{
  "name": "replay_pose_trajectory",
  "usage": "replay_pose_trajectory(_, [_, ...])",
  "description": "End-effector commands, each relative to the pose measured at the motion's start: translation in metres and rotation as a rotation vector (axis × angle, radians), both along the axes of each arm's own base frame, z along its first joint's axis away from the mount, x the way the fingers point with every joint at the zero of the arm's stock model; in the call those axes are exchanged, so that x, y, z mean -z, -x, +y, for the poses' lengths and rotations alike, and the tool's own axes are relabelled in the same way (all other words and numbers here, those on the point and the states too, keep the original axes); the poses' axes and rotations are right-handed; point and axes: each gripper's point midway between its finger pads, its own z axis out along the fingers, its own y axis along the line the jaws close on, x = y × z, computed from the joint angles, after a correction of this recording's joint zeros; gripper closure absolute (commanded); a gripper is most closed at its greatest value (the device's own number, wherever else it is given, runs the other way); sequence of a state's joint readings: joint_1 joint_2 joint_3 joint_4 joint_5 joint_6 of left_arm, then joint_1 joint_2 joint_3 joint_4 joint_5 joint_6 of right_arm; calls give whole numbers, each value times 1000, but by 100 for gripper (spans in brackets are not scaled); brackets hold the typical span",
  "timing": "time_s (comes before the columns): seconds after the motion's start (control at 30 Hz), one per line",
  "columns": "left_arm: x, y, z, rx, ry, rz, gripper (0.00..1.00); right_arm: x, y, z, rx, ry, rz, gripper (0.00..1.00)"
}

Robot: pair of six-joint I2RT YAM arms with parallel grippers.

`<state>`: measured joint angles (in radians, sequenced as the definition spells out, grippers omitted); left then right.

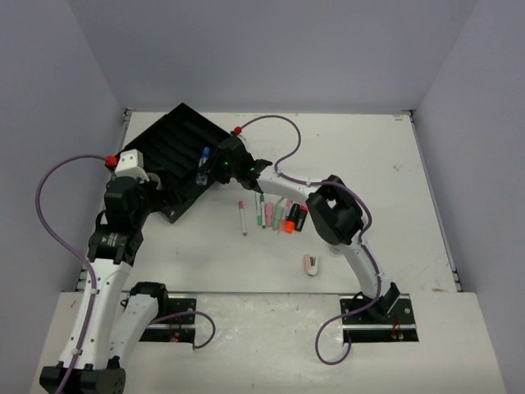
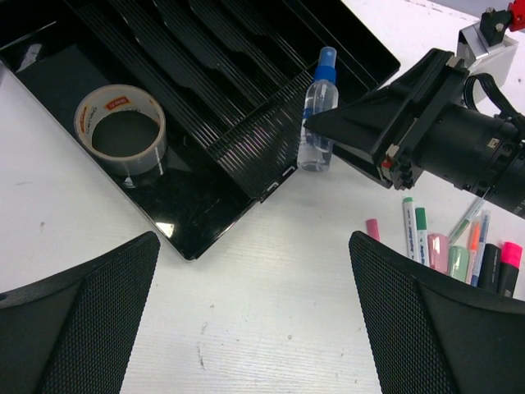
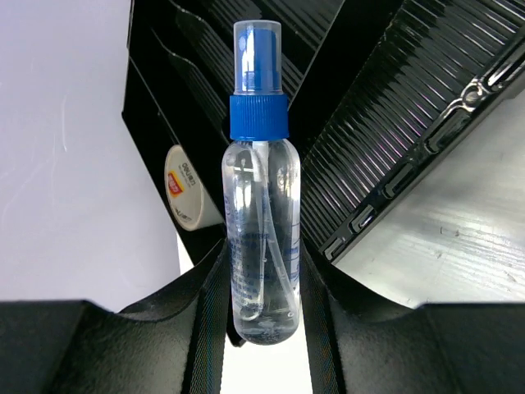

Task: Sort the stationery into containers
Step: Place the stationery in the storage box, then pick up the stationery from the center of the board.

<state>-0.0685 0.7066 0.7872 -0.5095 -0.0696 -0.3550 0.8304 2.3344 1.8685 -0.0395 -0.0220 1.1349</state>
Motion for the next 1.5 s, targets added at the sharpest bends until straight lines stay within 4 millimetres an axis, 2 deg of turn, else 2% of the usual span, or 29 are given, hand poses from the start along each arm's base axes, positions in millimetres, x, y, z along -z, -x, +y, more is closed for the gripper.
replay_pose_trajectory(0.0, [-9,-4,2,-4,-15,-51,0,-25,-23,1,167,-124,22,100])
replay_pose_trajectory(0.2, [-9,-3,1,-1,-13,-53,0,-35,-38,6,222,-160,2,100])
replay_pose_trajectory(0.47, [-11,-2,1,-3,-12,-61,0,-10,-43,0,298,-136,59,96])
replay_pose_trajectory(0.7, [-12,-1,0,3,-10,-65,0,-8,-41,3,292,-134,67,89])
replay_pose_trajectory(0.77, [-13,-1,0,4,-10,-67,0,-7,-39,2,288,-130,67,83])
replay_pose_trajectory(0.9, [-12,-1,0,1,-11,-64,0,-11,-38,2,271,-130,53,57])
replay_pose_trajectory(0.97, [-12,-1,0,1,-11,-65,0,-15,-37,3,260,-130,47,48])
replay_pose_trajectory(1.07, [-13,-1,1,-1,-12,-67,0,-21,-36,3,238,-129,32,43])
replay_pose_trajectory(1.2, [-13,-1,1,-3,-13,-66,0,-25,-32,0,218,-132,27,41])
replay_pose_trajectory(1.23, [-12,-1,1,-4,-13,-66,0,-30,-32,-2,212,-133,10,41])
replay_pose_trajectory(1.33, [-12,-1,2,-8,-14,-65,0,-66,-27,-11,189,-134,-80,41])
replay_pose_trajectory(1.4, [-13,-1,4,-19,-16,-64,0,-76,-19,-27,159,-73,-154,40])
replay_pose_trajectory(1.43, [-12,-1,5,-24,-17,-62,0,-112,-11,-38,149,-91,-212,37])
replay_pose_trajectory(1.47, [-12,-1,6,-31,-17,-63,0,-124,-9,-48,143,-69,-273,35])
